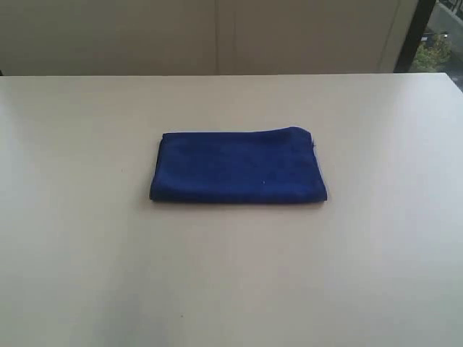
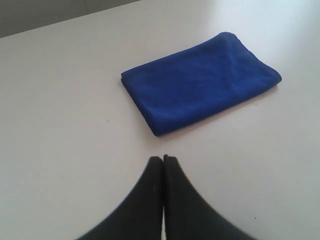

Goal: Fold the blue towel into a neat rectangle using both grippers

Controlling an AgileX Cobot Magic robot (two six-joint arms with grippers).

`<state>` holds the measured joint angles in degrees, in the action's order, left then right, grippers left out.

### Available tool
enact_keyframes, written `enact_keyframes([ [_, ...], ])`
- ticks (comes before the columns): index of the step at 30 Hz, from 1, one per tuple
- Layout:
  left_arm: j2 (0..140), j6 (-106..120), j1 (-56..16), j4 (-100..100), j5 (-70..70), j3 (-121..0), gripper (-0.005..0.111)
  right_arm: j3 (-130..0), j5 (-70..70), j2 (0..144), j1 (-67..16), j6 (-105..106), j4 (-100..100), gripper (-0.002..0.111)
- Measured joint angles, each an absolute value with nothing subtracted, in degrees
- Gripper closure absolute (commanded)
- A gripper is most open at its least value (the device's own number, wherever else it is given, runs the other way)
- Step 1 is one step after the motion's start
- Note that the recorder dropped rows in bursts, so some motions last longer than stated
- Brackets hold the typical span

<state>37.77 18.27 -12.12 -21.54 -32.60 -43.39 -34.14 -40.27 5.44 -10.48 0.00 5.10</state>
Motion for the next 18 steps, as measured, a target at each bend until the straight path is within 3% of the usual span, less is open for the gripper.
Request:
enact_keyframes([
  [18,37.8,18.3,-12.1,-21.5,-32.6,-43.4,0.107,-34.1,-40.3,1.1,-5.3,0.0,5.1,0.108],
])
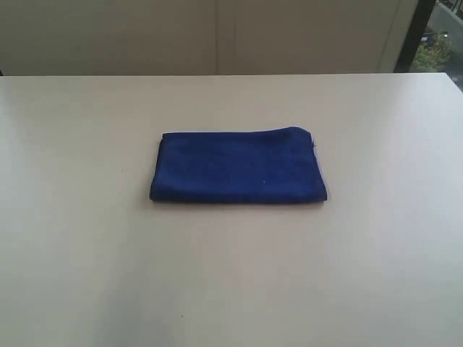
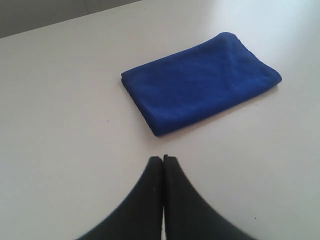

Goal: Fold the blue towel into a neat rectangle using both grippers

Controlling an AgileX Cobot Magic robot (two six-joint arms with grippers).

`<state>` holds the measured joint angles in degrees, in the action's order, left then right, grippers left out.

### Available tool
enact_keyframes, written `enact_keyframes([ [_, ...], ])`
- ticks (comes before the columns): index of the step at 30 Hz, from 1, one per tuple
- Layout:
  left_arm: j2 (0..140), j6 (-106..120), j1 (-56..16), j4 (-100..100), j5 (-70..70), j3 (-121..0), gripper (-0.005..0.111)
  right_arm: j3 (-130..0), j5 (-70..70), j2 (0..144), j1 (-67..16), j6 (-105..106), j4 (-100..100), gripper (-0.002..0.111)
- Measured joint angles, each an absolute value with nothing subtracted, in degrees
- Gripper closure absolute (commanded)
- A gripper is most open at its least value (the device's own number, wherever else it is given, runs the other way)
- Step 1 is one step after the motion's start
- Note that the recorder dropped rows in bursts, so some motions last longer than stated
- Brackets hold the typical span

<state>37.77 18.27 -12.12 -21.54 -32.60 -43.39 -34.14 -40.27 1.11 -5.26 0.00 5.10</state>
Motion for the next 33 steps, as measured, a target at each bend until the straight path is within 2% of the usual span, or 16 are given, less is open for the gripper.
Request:
enact_keyframes([
  [17,37.8,18.3,-12.1,-21.5,-32.5,-43.4,0.107,-22.3,-36.5,0.3,-5.3,0.0,3.7,0.108],
  [25,37.8,18.3,-12.1,-21.5,-32.5,-43.4,0.107,-18.0,-31.7,0.3,-5.3,0.0,-8.1,0.108],
  [33,37.8,18.3,-12.1,-21.5,-32.5,-43.4,0.107,-13.5,-30.3,0.3,-5.3,0.0,-9.8,0.108],
])
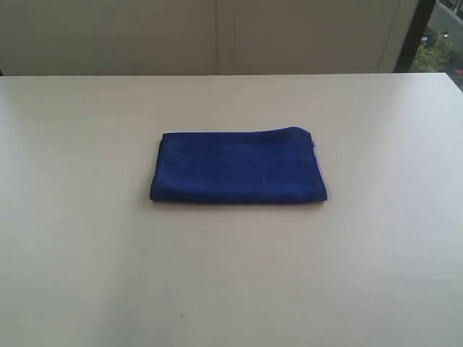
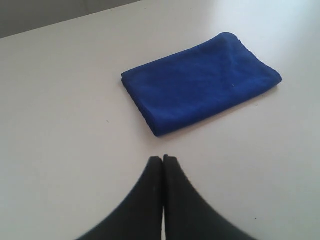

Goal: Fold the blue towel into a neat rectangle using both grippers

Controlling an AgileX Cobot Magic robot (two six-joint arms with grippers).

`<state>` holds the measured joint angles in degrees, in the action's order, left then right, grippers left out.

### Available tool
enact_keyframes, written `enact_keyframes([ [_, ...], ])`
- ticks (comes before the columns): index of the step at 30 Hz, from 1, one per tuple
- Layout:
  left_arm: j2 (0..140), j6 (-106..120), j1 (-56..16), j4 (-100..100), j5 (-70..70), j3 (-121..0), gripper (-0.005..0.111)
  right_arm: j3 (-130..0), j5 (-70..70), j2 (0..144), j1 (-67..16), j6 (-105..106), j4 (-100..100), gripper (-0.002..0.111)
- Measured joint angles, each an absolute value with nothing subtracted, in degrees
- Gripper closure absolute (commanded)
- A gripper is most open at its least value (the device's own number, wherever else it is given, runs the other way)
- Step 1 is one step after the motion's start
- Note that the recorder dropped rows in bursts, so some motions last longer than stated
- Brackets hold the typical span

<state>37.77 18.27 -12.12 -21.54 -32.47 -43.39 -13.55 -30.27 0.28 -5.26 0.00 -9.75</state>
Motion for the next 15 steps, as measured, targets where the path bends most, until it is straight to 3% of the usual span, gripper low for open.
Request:
enact_keyframes([
  [15,37.8,18.3,-12.1,-21.5,-32.5,-43.4,0.107,-5.6,-27.2,0.3,-5.3,0.0,-9.8,0.108],
])
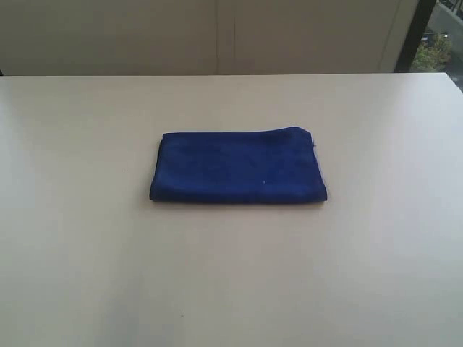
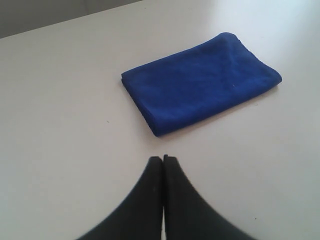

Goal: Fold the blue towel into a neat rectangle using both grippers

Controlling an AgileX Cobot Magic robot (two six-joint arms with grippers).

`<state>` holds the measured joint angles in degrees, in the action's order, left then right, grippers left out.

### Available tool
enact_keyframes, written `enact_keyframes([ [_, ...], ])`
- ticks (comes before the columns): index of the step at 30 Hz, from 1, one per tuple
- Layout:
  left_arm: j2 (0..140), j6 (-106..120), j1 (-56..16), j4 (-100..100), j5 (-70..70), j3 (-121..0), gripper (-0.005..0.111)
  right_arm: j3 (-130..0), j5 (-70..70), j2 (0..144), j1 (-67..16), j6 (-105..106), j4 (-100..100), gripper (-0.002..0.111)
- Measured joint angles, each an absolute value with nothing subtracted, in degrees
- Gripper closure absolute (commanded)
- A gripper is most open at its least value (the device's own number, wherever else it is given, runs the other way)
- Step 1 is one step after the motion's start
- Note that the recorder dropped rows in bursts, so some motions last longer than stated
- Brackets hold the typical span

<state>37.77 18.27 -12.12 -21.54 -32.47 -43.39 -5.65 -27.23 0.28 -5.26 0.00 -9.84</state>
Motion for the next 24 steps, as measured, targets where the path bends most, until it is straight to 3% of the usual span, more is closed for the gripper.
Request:
enact_keyframes([
  [24,37.8,18.3,-12.1,-21.5,-32.5,-43.4,0.107,-0.4,-21.8,0.3,-5.3,0.0,-7.6,0.108],
])
